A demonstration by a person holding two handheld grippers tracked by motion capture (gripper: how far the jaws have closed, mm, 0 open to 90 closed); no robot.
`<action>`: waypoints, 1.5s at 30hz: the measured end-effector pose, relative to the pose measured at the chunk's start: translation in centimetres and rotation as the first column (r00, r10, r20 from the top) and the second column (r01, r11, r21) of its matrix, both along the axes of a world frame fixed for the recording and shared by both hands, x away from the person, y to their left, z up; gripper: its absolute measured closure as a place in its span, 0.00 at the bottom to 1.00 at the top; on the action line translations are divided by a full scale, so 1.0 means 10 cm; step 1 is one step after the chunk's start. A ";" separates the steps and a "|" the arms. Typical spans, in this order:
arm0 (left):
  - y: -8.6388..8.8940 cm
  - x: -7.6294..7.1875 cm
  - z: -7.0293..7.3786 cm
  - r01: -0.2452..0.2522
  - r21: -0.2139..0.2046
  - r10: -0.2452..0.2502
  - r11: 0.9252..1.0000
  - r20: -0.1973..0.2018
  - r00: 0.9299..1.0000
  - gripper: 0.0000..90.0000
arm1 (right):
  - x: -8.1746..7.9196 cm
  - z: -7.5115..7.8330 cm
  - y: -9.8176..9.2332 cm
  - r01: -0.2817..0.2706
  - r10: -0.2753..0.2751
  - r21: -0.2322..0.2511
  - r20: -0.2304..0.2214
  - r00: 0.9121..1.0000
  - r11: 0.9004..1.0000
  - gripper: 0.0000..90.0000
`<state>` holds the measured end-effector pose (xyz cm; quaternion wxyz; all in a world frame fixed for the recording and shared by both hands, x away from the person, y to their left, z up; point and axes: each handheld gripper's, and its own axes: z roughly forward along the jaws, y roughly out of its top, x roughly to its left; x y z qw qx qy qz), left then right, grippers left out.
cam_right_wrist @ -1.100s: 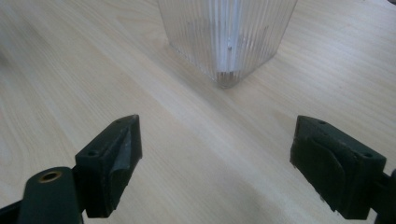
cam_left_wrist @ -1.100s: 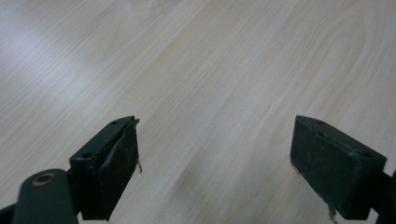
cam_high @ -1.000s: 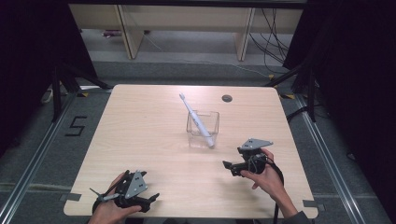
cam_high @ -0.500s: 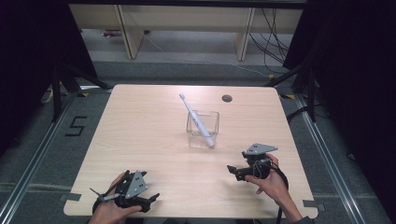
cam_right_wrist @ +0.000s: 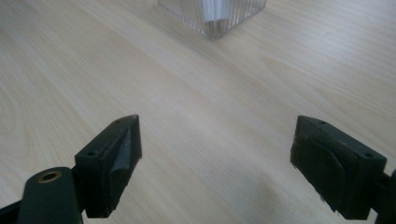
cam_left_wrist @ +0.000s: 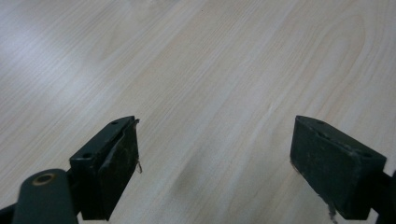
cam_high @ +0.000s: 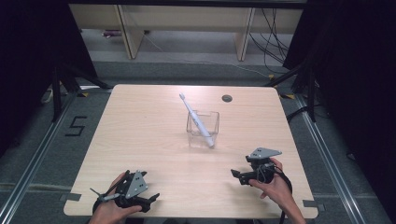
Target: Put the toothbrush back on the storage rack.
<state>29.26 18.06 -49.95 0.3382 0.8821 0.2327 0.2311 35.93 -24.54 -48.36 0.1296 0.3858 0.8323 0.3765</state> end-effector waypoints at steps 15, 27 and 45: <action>-0.02 -0.01 -0.01 0.003 0.008 -0.003 1.000 -0.005 1.000 0.17 | -0.10 -0.06 -0.07 -0.006 0.005 -0.015 -0.002 1.000 1.000 0.19; -0.02 0.00 -0.02 0.009 0.013 -0.009 1.000 -0.007 1.000 0.17 | -0.20 -0.11 -0.10 -0.005 0.004 -0.010 -0.024 1.000 1.000 0.18; -0.04 -0.02 -0.03 0.013 -0.007 -0.013 1.000 -0.014 1.000 0.17 | -0.33 -0.14 -0.23 -0.008 0.006 -0.052 -0.031 0.999 0.999 0.19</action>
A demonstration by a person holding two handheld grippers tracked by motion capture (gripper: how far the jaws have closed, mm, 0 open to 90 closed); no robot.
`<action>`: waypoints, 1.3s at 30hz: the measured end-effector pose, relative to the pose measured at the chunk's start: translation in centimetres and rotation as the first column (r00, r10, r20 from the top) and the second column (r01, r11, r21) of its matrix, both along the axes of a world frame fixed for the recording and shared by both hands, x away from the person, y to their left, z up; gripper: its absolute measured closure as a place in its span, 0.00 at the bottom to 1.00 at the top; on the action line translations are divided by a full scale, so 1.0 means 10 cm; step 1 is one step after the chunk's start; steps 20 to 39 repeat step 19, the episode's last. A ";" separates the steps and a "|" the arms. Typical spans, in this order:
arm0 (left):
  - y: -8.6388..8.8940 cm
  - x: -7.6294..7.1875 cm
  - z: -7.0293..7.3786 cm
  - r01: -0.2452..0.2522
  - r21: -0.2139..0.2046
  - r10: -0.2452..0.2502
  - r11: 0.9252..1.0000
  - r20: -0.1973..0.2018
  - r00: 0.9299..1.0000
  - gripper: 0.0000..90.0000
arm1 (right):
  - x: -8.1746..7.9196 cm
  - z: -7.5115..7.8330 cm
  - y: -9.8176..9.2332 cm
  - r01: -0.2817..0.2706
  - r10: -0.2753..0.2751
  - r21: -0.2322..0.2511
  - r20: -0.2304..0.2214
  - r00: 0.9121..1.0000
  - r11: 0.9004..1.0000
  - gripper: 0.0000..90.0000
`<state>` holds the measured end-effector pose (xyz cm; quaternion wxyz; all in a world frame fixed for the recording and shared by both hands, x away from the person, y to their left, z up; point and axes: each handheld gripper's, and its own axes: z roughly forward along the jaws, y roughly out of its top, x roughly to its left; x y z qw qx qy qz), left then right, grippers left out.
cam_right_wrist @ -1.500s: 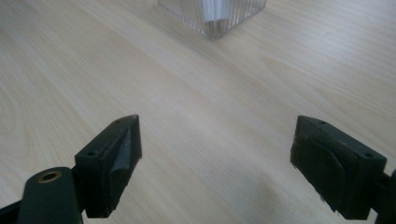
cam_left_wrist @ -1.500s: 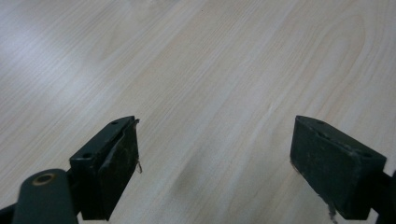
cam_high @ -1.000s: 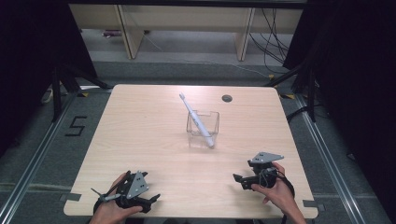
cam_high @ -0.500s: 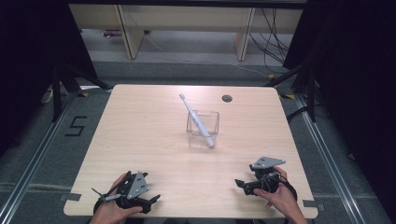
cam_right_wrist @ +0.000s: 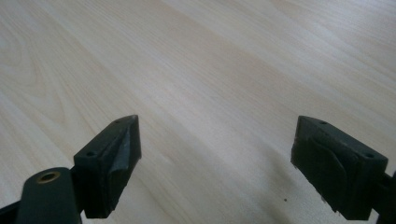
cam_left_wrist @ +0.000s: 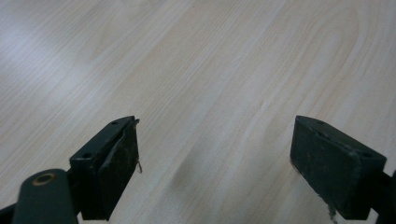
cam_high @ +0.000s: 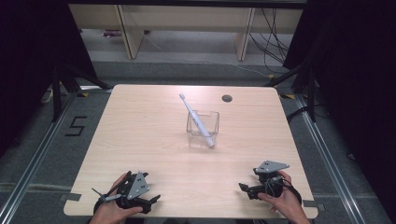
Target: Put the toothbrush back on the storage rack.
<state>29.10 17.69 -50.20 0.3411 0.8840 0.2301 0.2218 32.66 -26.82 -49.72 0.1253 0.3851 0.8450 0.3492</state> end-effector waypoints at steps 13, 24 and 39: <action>0.02 0.01 0.01 -0.010 0.026 0.010 1.000 0.002 1.000 0.17 | -0.01 0.00 0.01 0.007 -0.007 0.008 -0.015 1.000 1.000 0.19; 0.02 0.01 0.01 -0.010 0.019 0.010 1.000 -0.001 1.000 0.17 | 0.00 0.00 0.00 0.002 -0.002 0.005 -0.004 1.000 1.000 0.19; 0.02 0.01 0.01 -0.010 0.019 0.010 1.000 -0.001 1.000 0.17 | 0.00 0.00 0.00 0.002 -0.002 0.005 -0.004 1.000 1.000 0.19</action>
